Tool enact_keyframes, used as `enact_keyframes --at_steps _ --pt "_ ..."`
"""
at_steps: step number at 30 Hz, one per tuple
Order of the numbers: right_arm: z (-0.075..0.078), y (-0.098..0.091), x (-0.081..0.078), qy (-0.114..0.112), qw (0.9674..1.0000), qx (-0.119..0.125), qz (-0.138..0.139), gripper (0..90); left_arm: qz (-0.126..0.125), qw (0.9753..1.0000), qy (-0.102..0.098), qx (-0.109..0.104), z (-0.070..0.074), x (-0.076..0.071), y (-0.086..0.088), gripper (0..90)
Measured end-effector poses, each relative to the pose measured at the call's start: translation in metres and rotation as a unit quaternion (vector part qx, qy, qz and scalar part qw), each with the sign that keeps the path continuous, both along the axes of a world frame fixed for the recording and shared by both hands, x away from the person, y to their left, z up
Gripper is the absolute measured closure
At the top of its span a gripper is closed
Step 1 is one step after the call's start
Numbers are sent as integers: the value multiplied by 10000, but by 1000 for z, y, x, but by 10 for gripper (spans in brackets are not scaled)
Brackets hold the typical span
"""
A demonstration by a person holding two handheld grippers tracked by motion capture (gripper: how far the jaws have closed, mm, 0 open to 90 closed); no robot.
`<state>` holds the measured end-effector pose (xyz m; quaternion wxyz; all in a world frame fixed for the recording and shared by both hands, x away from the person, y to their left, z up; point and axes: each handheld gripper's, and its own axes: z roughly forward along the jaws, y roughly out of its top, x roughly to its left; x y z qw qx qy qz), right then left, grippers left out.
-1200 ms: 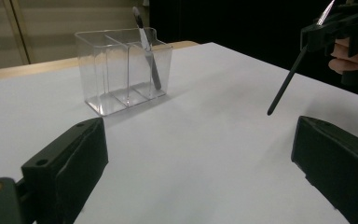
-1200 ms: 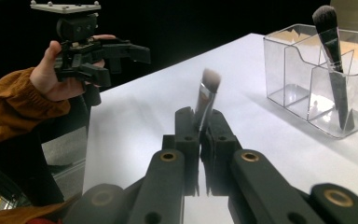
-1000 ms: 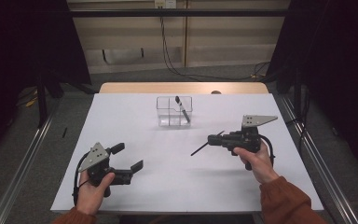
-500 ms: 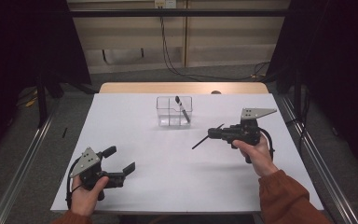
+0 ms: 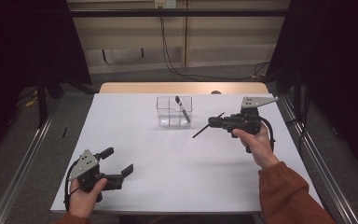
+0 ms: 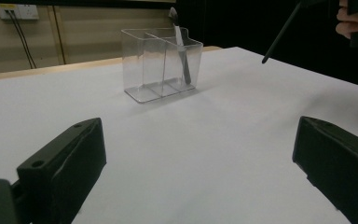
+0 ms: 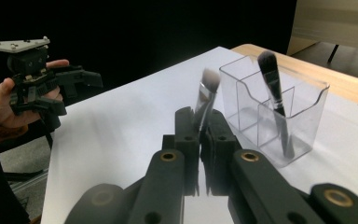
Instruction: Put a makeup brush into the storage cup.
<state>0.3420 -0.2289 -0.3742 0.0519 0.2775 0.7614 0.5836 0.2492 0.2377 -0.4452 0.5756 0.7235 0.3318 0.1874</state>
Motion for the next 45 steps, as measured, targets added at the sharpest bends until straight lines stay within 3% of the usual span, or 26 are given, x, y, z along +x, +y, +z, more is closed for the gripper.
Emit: enact_keyframes --at_steps 5,29,45 --pt "5 0 7 -94 9998 -130 -115 860 -38 10000 13 29 0 1 0 26" --pt "25 8 59 -94 9980 -367 -502 860 3 10000 8 98 0 0 1 26" --pt "34 22 86 -20 9950 -819 -579 860 3 9999 11 120 0 0 0 26"
